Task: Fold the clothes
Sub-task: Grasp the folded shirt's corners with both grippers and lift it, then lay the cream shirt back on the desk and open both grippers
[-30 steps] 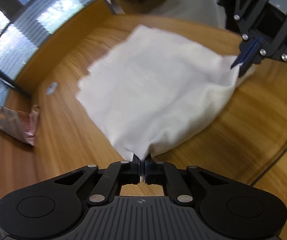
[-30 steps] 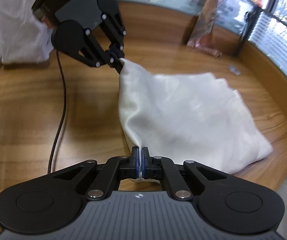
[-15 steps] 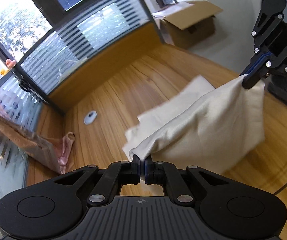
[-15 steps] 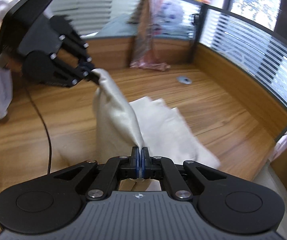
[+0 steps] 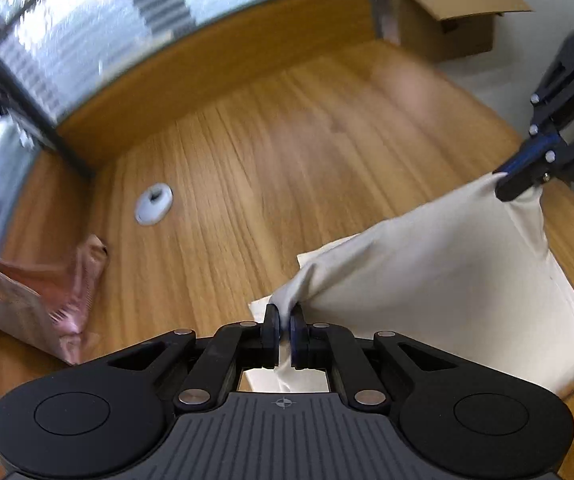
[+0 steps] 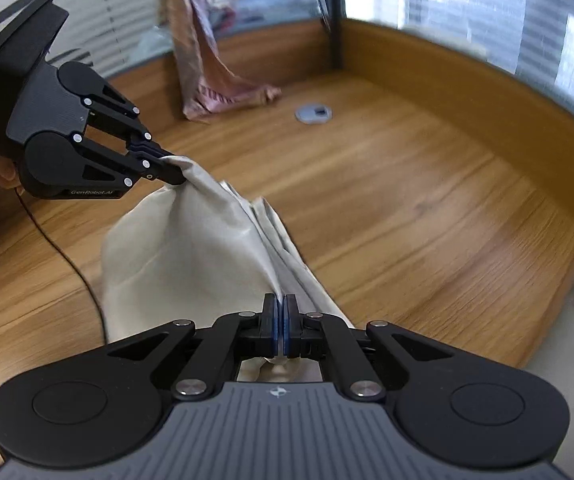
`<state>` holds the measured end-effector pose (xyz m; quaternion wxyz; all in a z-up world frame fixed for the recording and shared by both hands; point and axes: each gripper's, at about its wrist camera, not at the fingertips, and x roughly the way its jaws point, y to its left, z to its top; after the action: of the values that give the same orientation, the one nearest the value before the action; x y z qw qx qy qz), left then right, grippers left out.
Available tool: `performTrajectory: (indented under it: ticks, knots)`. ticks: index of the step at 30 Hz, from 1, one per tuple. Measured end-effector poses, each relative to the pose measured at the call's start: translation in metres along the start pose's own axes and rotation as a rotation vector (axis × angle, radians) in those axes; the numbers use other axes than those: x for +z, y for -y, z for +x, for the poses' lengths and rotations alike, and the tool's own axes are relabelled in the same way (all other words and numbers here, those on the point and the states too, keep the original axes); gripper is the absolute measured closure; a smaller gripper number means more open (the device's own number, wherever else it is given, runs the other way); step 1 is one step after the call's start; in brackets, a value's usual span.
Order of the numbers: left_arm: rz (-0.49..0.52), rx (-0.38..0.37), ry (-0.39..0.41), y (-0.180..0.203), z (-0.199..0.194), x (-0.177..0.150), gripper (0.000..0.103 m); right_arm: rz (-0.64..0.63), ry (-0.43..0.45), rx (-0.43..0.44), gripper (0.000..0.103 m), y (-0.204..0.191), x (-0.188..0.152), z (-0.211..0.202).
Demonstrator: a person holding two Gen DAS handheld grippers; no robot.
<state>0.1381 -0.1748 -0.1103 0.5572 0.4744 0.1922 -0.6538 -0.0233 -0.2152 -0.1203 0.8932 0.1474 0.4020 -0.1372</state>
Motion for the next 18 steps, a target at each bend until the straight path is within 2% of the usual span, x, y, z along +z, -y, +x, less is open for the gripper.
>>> performTrajectory:
  ticks: [4, 6, 8, 10, 12, 13, 14, 18]
  knots:
    - [-0.049, -0.023, -0.056, -0.008, 0.022, 0.005, 0.088, 0.027, -0.029, 0.018, 0.099, 0.019, -0.001, 0.022]
    - [-0.095, -0.032, -0.069, -0.015, 0.027, 0.007, 0.080, 0.044, -0.039, 0.018, 0.098, 0.027, -0.004, 0.030]
    - [-0.171, -0.049, -0.067, -0.025, 0.025, 0.008, 0.067, 0.048, -0.048, 0.006, 0.095, 0.031, -0.008, 0.035]
    - [-0.251, -0.080, -0.057, -0.036, 0.020, 0.010, 0.057, 0.048, -0.042, -0.025, 0.088, 0.033, -0.009, 0.036]
    - [-0.334, -0.111, -0.046, -0.046, 0.010, 0.004, 0.055, 0.069, -0.023, -0.031, 0.078, 0.034, -0.009, 0.029]
    - [-0.360, -0.119, -0.047, -0.048, 0.006, 0.002, 0.051, 0.093, -0.010, -0.026, 0.069, 0.036, -0.011, 0.023]
    - [-0.384, -0.125, -0.052, -0.050, 0.002, -0.003, 0.047, 0.121, 0.003, -0.020, 0.064, 0.038, -0.012, 0.016]
    - [-0.452, -0.145, -0.081, -0.049, -0.009, -0.033, 0.044, 0.207, 0.005, 0.025, 0.062, 0.039, -0.019, -0.005]
